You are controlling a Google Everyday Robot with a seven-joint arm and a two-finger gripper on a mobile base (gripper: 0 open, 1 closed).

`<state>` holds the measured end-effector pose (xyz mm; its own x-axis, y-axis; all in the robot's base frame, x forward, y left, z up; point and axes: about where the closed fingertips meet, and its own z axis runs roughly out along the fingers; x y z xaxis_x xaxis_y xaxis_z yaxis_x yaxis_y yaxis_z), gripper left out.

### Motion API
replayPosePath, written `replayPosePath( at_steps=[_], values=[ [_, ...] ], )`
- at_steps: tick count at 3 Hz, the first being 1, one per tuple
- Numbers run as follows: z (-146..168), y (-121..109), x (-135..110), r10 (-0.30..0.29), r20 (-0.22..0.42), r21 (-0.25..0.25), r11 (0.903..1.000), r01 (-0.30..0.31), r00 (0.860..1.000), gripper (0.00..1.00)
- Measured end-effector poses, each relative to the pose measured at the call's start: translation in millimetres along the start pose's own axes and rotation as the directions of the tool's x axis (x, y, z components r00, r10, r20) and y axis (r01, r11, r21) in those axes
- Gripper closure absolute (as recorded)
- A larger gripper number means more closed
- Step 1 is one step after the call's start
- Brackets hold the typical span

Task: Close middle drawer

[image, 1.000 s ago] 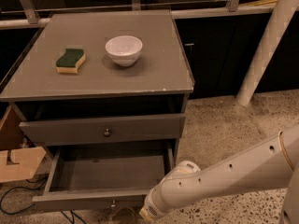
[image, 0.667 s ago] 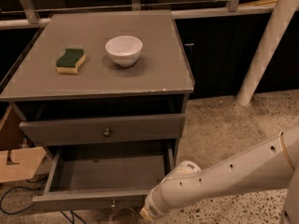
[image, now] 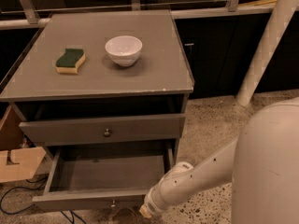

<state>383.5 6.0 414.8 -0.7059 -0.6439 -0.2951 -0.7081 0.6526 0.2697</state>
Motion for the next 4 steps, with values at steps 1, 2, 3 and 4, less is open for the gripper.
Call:
replayPosePath(
  at_steps=[1, 2, 3, 4],
  values=[
    [5.2, -17.2, -12.8, 0.011, 0.02, 0.028, 0.9995, -0.011, 1.0, 1.0],
    [9.9, -28.5, -23.6, 0.014, 0.03, 0.048, 0.9987, -0.015, 0.999, 1.0],
    [15.1, -34.6, -33.9, 0.018, 0.041, 0.057, 0.9982, -0.021, 0.999, 0.97],
    [15.1, -34.6, -33.9, 0.018, 0.041, 0.057, 0.9982, -0.021, 0.999, 0.74]
  ],
)
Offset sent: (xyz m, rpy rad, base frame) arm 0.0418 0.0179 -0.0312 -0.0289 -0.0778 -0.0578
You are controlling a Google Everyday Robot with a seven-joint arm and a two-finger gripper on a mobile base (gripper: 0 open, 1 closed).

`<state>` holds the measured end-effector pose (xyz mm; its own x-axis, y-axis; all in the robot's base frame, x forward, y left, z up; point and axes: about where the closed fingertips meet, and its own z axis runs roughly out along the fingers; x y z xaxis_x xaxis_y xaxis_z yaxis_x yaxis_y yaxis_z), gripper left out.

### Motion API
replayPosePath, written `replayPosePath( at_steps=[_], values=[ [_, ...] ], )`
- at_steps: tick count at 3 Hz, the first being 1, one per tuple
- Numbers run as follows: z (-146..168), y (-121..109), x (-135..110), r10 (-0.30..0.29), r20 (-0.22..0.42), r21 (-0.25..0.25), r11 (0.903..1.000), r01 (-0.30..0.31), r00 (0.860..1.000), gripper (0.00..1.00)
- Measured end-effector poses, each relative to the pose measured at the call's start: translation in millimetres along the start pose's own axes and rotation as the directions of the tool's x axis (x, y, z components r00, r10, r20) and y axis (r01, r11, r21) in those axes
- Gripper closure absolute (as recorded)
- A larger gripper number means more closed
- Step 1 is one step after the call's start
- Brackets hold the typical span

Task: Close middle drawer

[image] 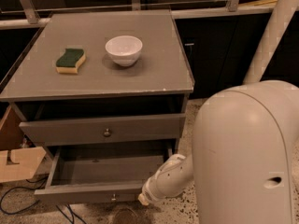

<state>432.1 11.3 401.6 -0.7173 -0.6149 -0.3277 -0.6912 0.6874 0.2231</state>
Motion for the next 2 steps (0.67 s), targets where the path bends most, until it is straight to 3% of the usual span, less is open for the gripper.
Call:
replayPosePath(
  at_steps=[2],
  values=[
    [0.0, 0.0, 0.0, 0.0, 0.0, 0.0, 1.0, 0.0, 1.0, 0.28]
  ],
)
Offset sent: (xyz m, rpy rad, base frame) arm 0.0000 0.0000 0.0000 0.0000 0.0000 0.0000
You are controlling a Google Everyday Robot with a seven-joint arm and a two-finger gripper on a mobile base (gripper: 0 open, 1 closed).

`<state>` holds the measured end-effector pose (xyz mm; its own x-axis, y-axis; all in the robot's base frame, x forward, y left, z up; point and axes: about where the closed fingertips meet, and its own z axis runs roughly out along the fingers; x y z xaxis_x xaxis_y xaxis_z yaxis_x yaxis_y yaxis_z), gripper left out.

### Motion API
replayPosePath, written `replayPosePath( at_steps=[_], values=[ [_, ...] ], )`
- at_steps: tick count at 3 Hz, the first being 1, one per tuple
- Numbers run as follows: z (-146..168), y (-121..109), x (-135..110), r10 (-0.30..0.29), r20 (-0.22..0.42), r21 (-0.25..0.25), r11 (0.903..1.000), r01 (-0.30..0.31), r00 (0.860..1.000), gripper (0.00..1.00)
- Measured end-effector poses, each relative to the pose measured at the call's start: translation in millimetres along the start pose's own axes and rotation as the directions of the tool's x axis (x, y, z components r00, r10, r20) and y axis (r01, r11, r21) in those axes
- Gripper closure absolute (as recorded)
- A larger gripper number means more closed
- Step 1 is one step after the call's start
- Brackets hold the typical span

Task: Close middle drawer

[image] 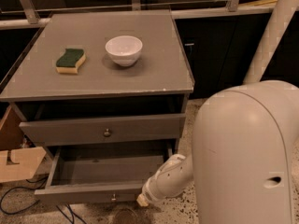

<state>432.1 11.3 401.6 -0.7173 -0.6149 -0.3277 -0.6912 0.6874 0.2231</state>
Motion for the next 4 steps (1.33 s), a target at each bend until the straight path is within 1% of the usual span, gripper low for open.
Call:
replayPosePath(
  at_steps=[1, 2, 3, 4],
  values=[
    [0.0, 0.0, 0.0, 0.0, 0.0, 0.0, 1.0, 0.0, 1.0, 0.05],
    [0.0, 0.0, 0.0, 0.0, 0.0, 0.0, 1.0, 0.0, 1.0, 0.0],
    [0.0, 0.0, 0.0, 0.0, 0.0, 0.0, 1.0, 0.0, 1.0, 0.0],
    [0.0, 0.0, 0.0, 0.0, 0.0, 0.0, 1.0, 0.0, 1.0, 0.18]
  ],
)
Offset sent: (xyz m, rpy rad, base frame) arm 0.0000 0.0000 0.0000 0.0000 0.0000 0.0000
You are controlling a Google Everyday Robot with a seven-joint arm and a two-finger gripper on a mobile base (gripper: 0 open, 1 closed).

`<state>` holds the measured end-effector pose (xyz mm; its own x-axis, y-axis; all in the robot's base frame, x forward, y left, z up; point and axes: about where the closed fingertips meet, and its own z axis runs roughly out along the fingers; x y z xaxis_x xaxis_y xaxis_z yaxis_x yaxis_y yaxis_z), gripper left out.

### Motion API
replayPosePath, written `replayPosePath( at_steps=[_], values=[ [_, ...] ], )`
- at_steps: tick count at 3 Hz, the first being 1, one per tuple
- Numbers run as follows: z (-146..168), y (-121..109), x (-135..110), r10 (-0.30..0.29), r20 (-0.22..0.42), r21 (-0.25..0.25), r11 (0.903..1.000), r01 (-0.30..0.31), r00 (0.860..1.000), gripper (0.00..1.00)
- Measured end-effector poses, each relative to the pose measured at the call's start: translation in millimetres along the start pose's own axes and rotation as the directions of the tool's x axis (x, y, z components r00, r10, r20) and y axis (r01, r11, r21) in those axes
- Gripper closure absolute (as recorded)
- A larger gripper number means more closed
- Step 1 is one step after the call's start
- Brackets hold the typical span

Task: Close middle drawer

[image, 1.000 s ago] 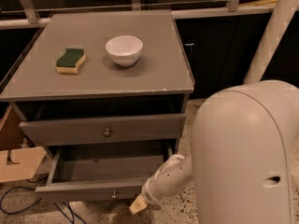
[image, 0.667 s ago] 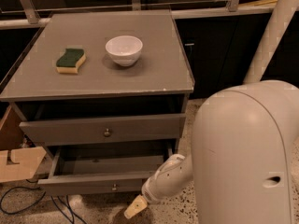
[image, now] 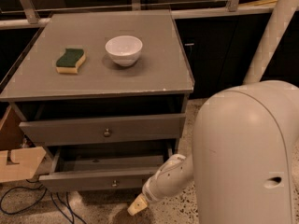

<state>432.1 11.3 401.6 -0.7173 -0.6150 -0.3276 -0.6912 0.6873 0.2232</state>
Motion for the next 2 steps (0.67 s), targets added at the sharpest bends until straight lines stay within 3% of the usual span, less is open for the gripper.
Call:
replayPosePath(
  at_steps=[2],
  values=[
    [4.2, 3.3, -1.0, -0.01, -0.004, -0.009, 0.9999, 0.01, 1.0, 0.64]
  ],
)
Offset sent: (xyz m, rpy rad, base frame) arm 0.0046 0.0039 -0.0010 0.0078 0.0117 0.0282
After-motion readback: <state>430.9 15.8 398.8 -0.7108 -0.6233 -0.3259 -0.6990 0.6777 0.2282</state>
